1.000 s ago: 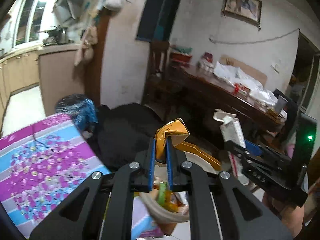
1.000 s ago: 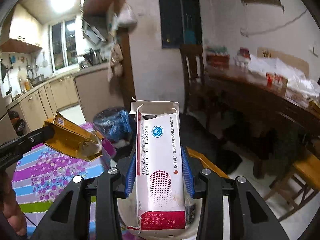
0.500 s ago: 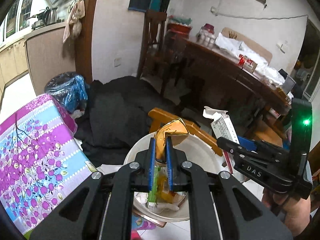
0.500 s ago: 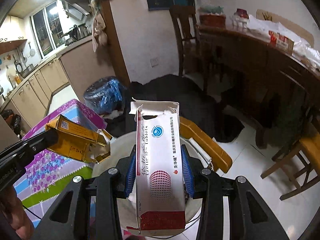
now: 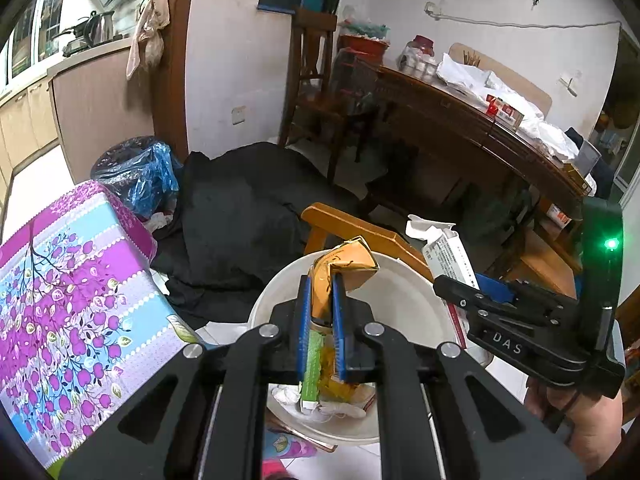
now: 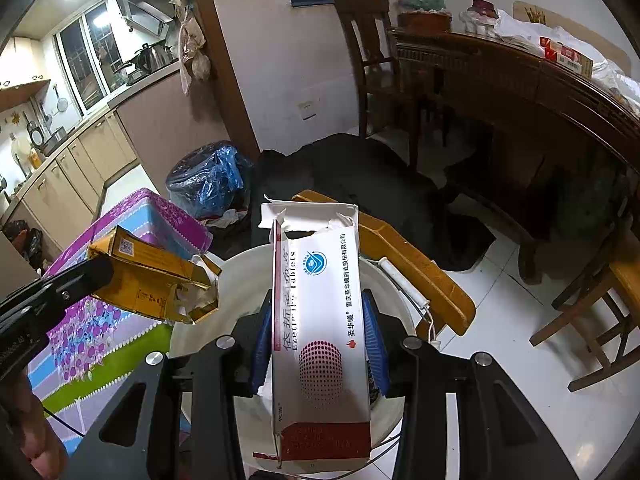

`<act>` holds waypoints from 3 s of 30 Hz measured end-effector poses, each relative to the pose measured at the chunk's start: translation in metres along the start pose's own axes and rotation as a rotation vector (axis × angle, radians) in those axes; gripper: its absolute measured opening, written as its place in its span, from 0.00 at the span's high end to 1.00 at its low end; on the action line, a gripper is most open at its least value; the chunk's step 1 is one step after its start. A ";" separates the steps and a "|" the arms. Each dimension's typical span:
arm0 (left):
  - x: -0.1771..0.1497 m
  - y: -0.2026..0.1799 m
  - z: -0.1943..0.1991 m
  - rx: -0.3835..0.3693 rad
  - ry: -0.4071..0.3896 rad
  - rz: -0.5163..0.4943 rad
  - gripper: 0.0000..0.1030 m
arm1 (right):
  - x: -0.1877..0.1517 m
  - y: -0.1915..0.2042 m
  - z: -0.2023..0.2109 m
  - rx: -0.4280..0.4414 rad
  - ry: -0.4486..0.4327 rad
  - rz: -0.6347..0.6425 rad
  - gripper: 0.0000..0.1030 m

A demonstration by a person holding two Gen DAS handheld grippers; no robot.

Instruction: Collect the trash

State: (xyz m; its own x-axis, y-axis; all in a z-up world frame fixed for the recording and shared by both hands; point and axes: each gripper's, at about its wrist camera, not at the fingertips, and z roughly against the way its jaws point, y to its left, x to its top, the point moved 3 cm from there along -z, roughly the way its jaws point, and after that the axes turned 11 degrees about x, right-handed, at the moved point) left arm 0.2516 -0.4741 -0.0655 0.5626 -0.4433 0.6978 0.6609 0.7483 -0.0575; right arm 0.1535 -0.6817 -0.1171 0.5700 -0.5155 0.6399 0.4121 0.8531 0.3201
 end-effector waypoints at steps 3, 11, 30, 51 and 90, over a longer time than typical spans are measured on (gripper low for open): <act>0.000 0.000 -0.001 0.007 0.004 0.001 0.92 | 0.000 0.000 0.000 0.001 -0.002 0.005 0.59; -0.001 -0.001 -0.002 0.014 -0.002 -0.005 0.91 | 0.000 0.003 -0.001 -0.001 -0.006 0.008 0.59; -0.004 0.002 -0.003 0.054 -0.003 -0.015 0.57 | -0.012 -0.007 0.011 -0.016 -0.026 -0.019 0.45; -0.069 0.116 0.118 0.429 -0.324 0.107 0.05 | -0.094 0.149 0.109 0.164 -0.430 0.248 0.05; -0.228 0.067 0.302 0.217 -0.470 -0.013 0.05 | -0.344 0.183 0.321 -0.207 -0.612 0.163 0.05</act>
State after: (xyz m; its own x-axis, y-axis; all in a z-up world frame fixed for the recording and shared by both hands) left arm 0.0180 -0.1738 -0.0129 0.2385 -0.2212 0.9456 0.5204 0.8512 0.0679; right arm -0.1955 -0.3218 -0.0545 0.1552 -0.1903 0.9694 0.5178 0.8514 0.0842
